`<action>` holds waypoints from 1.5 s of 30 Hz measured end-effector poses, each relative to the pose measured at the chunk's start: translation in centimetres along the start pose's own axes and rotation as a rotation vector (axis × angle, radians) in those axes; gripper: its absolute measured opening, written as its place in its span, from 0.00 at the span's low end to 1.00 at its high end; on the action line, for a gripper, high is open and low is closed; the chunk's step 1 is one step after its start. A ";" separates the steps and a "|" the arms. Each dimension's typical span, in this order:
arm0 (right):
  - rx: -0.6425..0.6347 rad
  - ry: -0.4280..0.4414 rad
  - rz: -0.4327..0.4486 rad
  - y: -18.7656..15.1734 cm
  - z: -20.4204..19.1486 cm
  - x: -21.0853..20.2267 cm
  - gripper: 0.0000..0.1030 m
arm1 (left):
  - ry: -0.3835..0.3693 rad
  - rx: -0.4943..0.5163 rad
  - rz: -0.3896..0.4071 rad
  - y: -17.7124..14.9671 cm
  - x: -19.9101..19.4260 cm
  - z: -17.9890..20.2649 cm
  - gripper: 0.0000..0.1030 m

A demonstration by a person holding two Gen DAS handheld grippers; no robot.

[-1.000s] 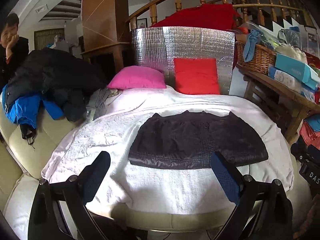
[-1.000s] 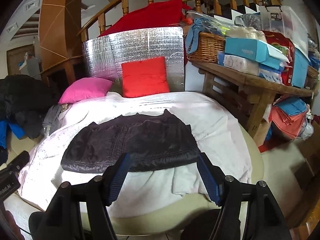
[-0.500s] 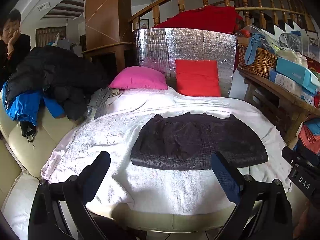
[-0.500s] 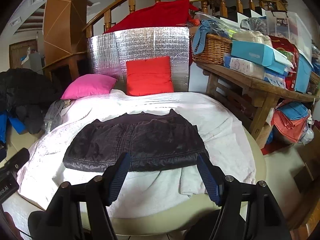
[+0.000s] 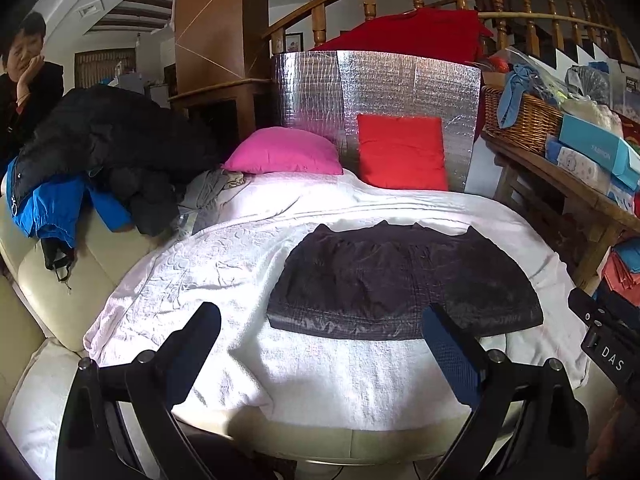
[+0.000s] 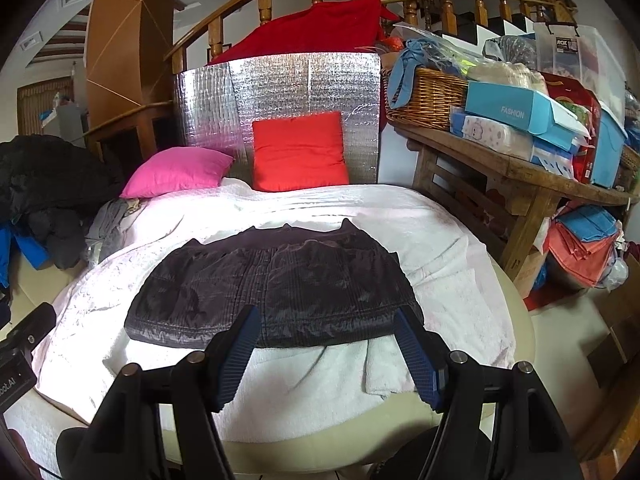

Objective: Fold large clothes

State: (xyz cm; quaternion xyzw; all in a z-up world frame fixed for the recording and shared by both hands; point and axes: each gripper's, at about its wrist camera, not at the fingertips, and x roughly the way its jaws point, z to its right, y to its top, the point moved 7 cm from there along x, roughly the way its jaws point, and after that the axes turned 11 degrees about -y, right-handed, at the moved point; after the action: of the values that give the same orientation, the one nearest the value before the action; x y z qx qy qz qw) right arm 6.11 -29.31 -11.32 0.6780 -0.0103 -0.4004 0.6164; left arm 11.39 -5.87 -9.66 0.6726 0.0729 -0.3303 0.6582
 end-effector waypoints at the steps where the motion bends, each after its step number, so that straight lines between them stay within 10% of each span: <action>1: 0.000 -0.002 -0.001 0.0 0.0 0.1 0.71 | 0.003 0.001 0.002 0.1 0.0 0.0 0.97; 45: -0.008 -0.007 -0.010 1.6 -1.8 2.7 0.71 | 0.024 0.044 0.026 1.8 1.7 0.0 0.97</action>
State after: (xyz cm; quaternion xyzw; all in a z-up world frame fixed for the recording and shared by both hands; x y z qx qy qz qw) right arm 9.69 -29.61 -11.52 0.6741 -0.0076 -0.4062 0.6169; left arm 13.61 -6.66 -9.09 0.6916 0.0648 -0.3153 0.6466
